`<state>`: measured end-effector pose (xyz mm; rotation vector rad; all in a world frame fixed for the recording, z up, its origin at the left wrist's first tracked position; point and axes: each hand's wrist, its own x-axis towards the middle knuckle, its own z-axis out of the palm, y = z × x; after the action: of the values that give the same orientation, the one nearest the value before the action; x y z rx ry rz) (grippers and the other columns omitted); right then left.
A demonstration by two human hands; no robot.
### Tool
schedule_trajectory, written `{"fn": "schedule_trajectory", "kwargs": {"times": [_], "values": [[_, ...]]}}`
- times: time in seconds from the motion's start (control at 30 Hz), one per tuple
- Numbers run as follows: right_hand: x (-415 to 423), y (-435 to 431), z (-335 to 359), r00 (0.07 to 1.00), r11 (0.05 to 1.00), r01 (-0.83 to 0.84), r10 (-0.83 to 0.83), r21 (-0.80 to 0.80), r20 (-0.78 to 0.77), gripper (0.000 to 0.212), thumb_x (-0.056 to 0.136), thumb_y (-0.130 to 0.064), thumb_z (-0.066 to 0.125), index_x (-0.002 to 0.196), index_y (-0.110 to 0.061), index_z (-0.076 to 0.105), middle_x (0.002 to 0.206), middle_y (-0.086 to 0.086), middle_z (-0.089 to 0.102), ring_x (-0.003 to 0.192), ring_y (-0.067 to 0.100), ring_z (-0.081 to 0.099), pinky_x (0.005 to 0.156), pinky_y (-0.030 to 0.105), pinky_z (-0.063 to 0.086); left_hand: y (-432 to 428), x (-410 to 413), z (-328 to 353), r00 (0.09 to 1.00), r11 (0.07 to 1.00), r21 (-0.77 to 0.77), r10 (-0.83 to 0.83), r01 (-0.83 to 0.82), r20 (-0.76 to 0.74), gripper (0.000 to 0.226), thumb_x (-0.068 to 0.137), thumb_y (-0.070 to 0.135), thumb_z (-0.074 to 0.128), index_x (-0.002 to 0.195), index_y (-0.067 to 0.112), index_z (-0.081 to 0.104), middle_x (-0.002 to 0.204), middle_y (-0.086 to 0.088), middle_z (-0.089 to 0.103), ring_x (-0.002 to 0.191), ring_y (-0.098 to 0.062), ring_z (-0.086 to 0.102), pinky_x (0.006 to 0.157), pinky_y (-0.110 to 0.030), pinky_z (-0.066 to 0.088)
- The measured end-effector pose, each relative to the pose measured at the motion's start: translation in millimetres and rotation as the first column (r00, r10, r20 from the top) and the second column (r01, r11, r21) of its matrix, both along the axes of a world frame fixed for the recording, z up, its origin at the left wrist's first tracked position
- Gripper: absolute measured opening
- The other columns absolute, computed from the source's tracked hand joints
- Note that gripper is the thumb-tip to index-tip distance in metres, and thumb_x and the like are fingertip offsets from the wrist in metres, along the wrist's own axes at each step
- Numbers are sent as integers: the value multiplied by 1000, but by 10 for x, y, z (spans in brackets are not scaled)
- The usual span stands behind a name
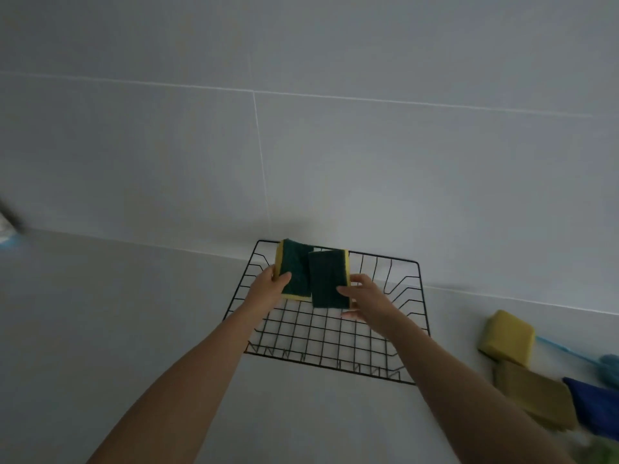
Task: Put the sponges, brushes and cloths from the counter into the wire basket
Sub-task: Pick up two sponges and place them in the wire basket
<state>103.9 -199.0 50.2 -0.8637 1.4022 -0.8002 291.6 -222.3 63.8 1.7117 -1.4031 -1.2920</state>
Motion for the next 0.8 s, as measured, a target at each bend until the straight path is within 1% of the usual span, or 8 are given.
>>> {"fn": "schedule_trajectory", "kwargs": {"times": [0.07,0.1,0.23,0.33,0.43,0.53,0.7,0.8], "values": [[131,-118,-159,999,999,16,-15,41,-34,28,93,-13,49,120,-8,41,96,6,57,79,17,59,61,25,53,-133,110,-159,995,1000,4,-8,8,102,33,97,19,40,124,1,47,121,-19,57,96,-20,51,72,-28,43],[176,-170,-234,999,998,25,-23,59,-42,24,94,-13,47,117,-8,42,91,4,57,77,17,59,62,25,52,-196,155,-238,989,1000,5,-17,16,147,33,97,20,39,122,0,48,120,-21,58,94,-20,51,66,-28,42],[243,-347,-471,990,977,139,-140,160,-4,15,97,-14,41,107,-4,45,83,8,57,66,19,56,62,29,49,-370,219,-492,947,999,15,-37,34,320,33,98,23,36,118,-1,47,107,-19,61,88,-27,56,69,-30,40],[259,-436,-573,980,958,179,-194,225,46,17,97,-17,41,105,-3,46,86,10,55,70,22,56,68,31,50,-414,140,-574,898,997,-14,-65,79,435,31,99,22,35,117,-1,47,110,-20,62,97,-33,59,69,-29,39],[297,-482,-651,986,959,157,-167,235,24,18,97,-18,40,106,-3,45,88,9,56,68,22,57,66,31,51,-439,64,-644,882,996,-33,-63,89,466,30,99,20,35,118,-1,46,113,-20,62,102,-32,59,70,-30,40],[323,-477,-727,991,962,129,-132,240,-4,26,98,-19,39,114,0,46,88,11,57,66,22,58,65,31,51,-486,51,-724,875,996,-44,-49,80,481,29,99,17,34,117,-1,47,113,-20,61,102,-32,59,70,-30,39],[334,-423,-812,995,974,79,-63,211,-81,33,99,-21,34,119,3,46,83,10,59,63,18,57,63,28,51,-481,69,-826,871,993,-97,-8,64,492,22,97,11,36,112,0,49,107,-22,60,94,-32,59,65,-32,41],[365,-407,-796,992,986,31,-10,166,-127,35,99,-19,34,131,-4,41,87,7,58,61,16,57,54,22,52,-433,76,-834,836,986,-130,-19,107,548,21,94,10,42,113,2,46,103,-19,61,90,-30,60,63,-30,43]]}}
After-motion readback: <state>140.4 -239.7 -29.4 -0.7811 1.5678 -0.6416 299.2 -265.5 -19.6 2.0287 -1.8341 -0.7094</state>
